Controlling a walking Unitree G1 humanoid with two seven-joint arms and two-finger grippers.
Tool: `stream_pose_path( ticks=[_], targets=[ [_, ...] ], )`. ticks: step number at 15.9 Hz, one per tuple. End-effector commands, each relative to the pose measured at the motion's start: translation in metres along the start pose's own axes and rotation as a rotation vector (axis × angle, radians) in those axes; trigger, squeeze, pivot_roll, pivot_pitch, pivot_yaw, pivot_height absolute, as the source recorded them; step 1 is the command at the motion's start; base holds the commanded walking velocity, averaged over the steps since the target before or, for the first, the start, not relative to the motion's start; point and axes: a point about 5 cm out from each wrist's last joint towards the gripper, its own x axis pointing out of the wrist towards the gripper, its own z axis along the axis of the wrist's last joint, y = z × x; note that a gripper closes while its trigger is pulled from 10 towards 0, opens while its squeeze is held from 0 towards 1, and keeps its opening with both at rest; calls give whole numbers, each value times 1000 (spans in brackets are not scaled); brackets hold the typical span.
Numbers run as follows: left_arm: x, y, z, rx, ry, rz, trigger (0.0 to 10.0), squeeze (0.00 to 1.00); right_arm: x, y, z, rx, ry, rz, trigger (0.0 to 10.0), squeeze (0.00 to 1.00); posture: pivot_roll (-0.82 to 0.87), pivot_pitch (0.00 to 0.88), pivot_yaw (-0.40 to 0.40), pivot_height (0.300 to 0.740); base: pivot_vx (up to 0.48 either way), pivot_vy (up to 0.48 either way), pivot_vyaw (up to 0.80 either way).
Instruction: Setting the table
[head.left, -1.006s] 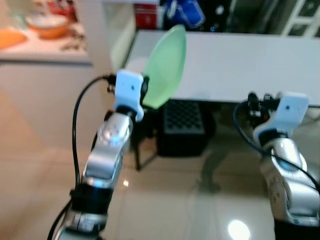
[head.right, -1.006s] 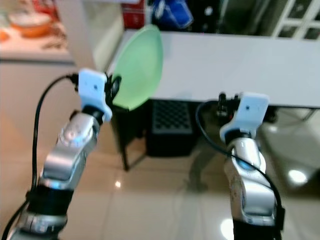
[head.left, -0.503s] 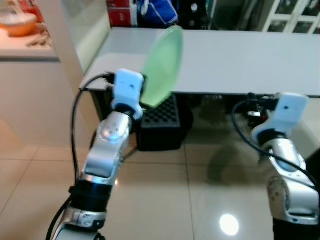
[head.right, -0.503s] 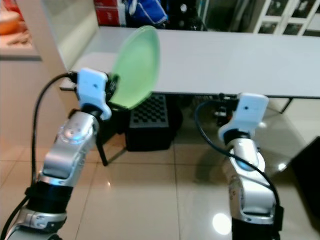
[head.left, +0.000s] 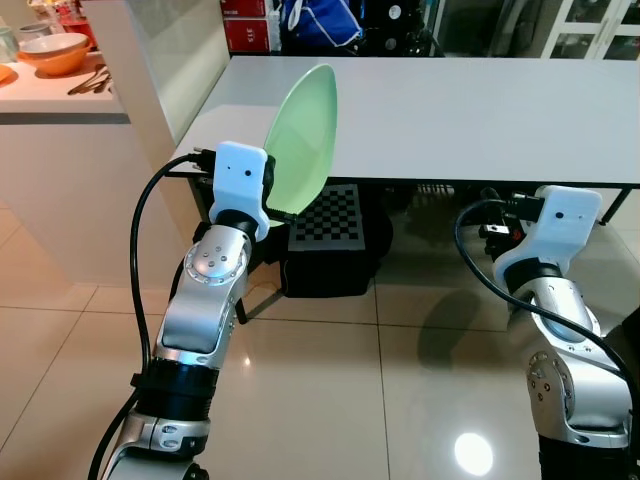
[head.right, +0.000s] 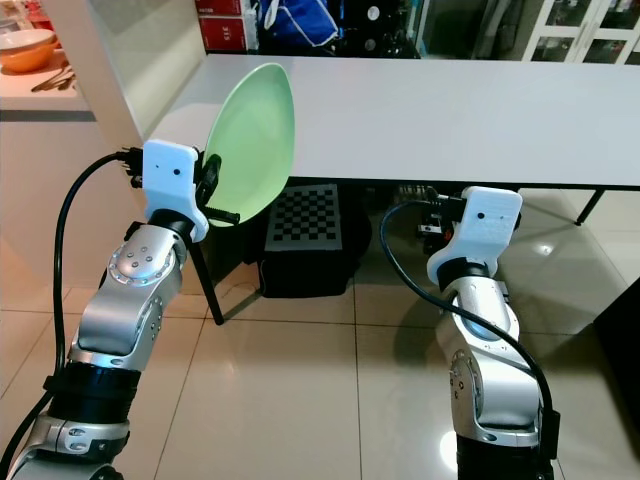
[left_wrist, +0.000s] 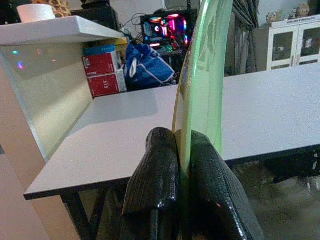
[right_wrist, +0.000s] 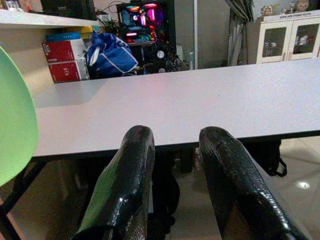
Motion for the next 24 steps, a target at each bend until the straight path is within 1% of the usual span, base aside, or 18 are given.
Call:
stream_pose_path(
  ticks=[1,6,12,20,24],
  targets=[
    [3,3,16,-9,-69,5,10000,0,2,4,3,11,4,9,10000,0,-40,0,32,740,352,0,0],
    [2,2,16,-16,-66,-7,10000,0,3,8,1,15,20,28,10000,0,-37,0,27,740,360,0,0],
    [2,6,15,-24,-68,5,10000,0,3,15,1,30,27,75,10000,0,-35,0,23,740,374,0,0],
    [2,10,17,-25,-72,4,10000,0,3,18,0,30,33,94,10000,0,-32,0,26,740,389,0,0],
    [3,13,17,-25,-70,4,10000,0,2,25,-3,43,56,149,10000,0,-32,0,27,740,390,0,0]
  ],
)
